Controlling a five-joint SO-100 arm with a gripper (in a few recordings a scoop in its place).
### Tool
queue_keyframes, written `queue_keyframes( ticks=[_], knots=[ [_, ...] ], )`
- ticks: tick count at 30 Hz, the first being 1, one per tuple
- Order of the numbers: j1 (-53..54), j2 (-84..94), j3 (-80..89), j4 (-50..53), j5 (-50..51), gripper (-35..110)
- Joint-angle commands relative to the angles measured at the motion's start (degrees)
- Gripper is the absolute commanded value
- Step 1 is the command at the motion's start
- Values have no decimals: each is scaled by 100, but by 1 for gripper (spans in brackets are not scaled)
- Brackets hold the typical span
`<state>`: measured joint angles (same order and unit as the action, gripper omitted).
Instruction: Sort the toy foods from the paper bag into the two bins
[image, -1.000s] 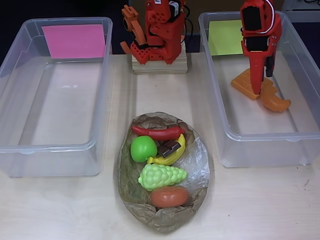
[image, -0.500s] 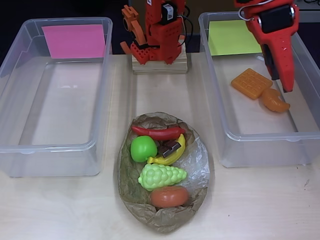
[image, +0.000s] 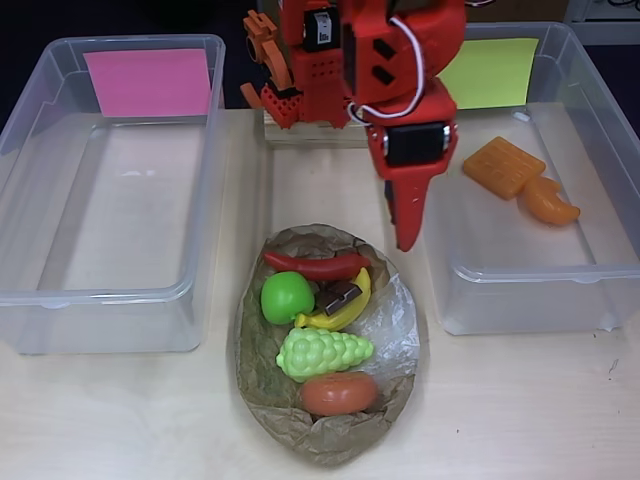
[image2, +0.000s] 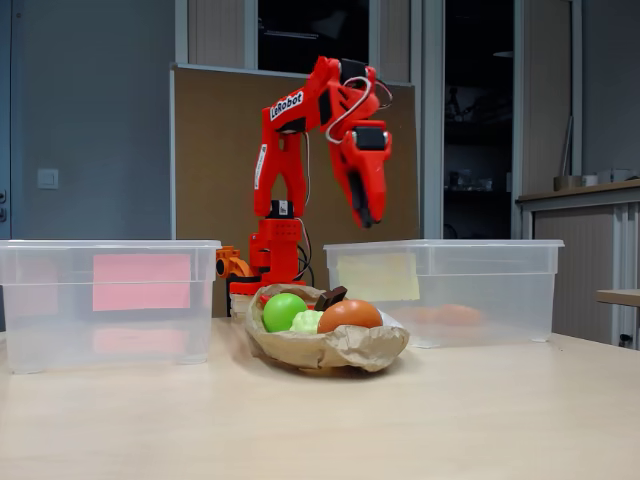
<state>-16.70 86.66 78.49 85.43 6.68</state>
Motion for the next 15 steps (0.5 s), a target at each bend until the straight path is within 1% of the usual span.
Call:
queue_keyframes(
  ticks=[1, 2, 5, 6, 8, 10, 13, 15],
  knots=[
    [299, 105, 141, 88, 378, 10],
    [360, 105, 149, 123, 633, 10],
    [633, 202, 325, 281, 1362, 1],
    [721, 255, 404, 352, 1389, 0],
    [765, 316, 475, 483, 1072, 0],
    [756, 404, 571, 475, 1143, 0],
    [721, 545, 826, 185, 1230, 0],
    [817, 606, 1090, -246, 888, 0]
  ],
)
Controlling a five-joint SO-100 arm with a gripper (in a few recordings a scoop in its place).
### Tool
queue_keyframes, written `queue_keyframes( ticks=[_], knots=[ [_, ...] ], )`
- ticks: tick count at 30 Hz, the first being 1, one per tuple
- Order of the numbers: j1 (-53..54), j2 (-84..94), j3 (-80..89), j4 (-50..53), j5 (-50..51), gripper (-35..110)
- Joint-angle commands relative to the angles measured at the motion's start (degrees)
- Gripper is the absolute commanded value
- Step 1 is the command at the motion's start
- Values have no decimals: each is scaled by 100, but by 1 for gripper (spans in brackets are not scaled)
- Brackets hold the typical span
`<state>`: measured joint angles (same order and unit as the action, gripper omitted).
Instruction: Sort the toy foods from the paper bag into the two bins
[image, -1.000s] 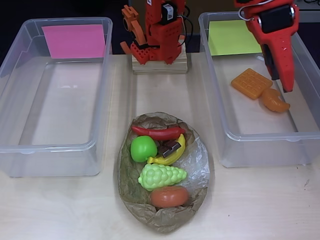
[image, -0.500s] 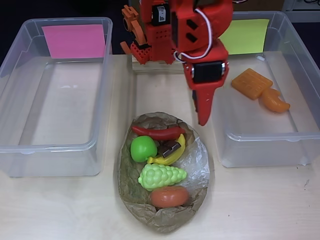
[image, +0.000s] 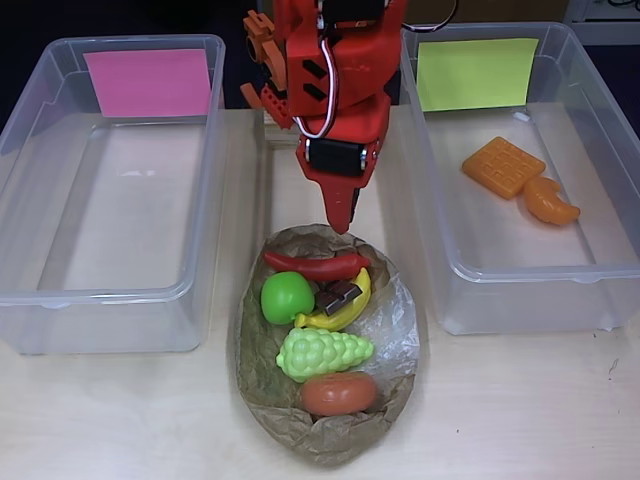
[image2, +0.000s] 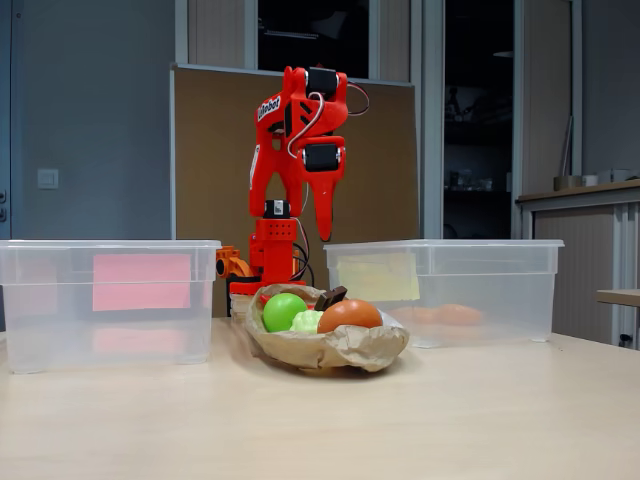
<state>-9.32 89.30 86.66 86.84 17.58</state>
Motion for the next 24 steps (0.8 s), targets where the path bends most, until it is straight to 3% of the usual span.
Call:
queue_keyframes(
  ticks=[1, 7, 18, 24],
  knots=[
    [141, 343, 369, -589, -264, 0],
    [413, -167, 308, -817, -369, 13],
    [501, -642, -114, -993, -923, 6],
    [624, -817, -62, -1020, -765, 19]
  ],
)
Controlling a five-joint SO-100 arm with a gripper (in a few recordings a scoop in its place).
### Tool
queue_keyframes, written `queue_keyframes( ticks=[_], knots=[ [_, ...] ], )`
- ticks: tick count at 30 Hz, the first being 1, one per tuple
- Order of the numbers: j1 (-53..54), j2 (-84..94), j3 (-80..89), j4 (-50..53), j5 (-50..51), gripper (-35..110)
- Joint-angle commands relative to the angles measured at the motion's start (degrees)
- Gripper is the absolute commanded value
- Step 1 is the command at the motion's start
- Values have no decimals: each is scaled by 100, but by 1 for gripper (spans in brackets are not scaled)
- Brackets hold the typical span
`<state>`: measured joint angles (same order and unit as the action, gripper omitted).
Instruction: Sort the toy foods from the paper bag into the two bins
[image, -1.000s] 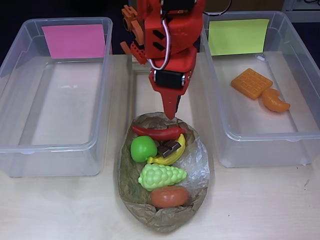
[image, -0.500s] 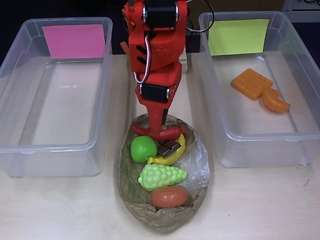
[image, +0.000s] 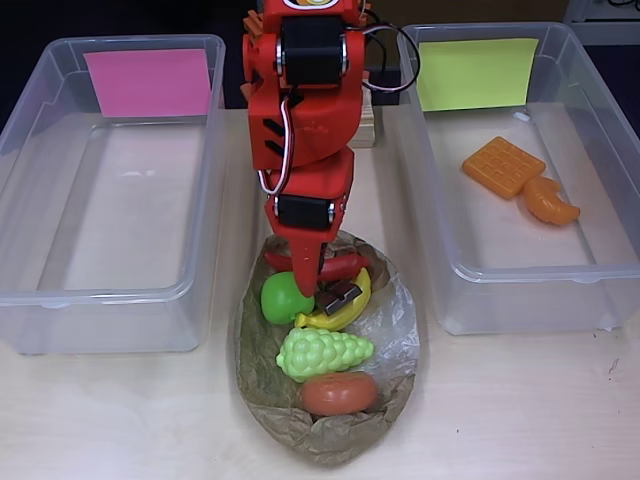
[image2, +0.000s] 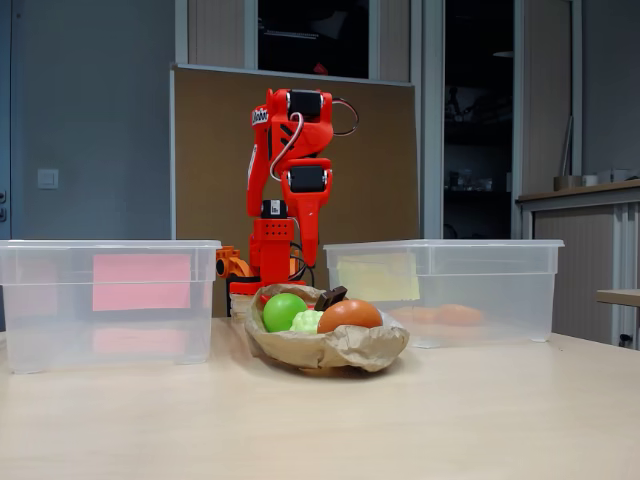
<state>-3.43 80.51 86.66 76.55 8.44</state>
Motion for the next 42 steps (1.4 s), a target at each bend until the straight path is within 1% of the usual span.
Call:
queue_keyframes(
  ticks=[1, 9, 15, 21, 28, 32, 42],
  knots=[
    [70, 53, -18, 9, 193, 24],
    [290, -290, 79, 9, 457, 45],
    [325, -624, -9, 70, 844, 50],
    [220, -923, -53, -26, 1371, 50],
    [316, -1371, -53, -501, 1529, 48],
    [334, -1573, -79, -694, 1389, 44],
    [281, -1547, -501, -167, 905, 27]
  ],
)
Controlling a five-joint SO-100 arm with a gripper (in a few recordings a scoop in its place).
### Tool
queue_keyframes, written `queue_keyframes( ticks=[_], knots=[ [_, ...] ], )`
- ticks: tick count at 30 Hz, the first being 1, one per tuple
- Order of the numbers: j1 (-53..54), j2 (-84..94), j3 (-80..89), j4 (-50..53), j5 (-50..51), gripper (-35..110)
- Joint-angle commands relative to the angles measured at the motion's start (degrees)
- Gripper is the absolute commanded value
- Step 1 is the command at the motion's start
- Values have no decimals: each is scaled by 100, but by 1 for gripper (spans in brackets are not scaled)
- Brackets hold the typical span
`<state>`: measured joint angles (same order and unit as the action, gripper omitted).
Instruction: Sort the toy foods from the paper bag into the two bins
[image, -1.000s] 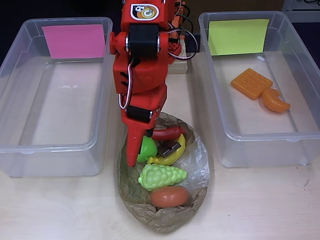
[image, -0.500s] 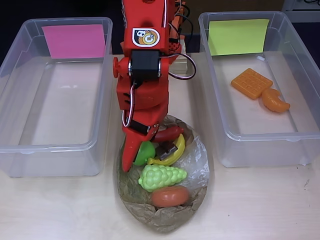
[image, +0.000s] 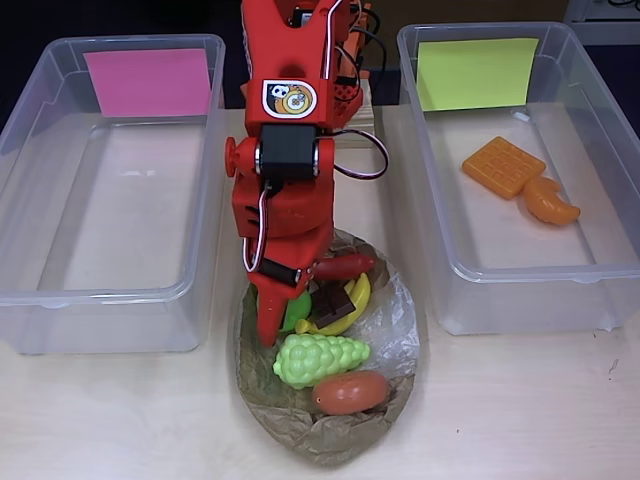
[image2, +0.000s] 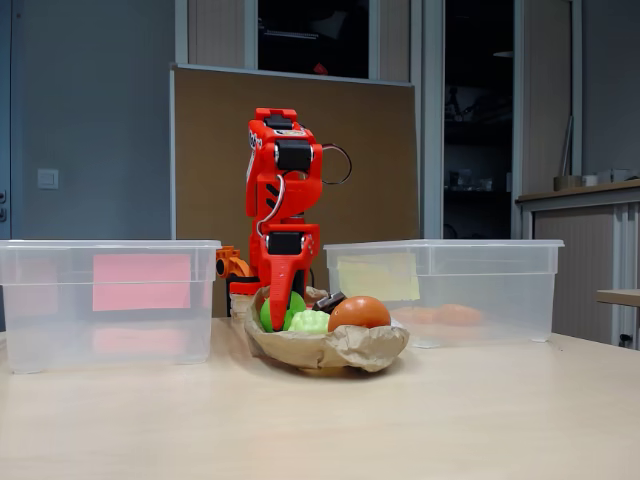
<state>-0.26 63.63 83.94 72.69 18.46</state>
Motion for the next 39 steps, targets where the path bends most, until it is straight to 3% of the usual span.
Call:
queue_keyframes(
  ticks=[1, 11, 15, 29, 39],
  knots=[
    [-44, 158, -325, 343, -141, 25],
    [-149, 167, -2329, 2092, -650, 23],
    [-158, 606, -2681, 2312, -888, 23],
    [1749, 2944, -1608, 2171, -1881, 24],
    [3955, 4034, 809, 1415, -2118, 29]
  ],
)
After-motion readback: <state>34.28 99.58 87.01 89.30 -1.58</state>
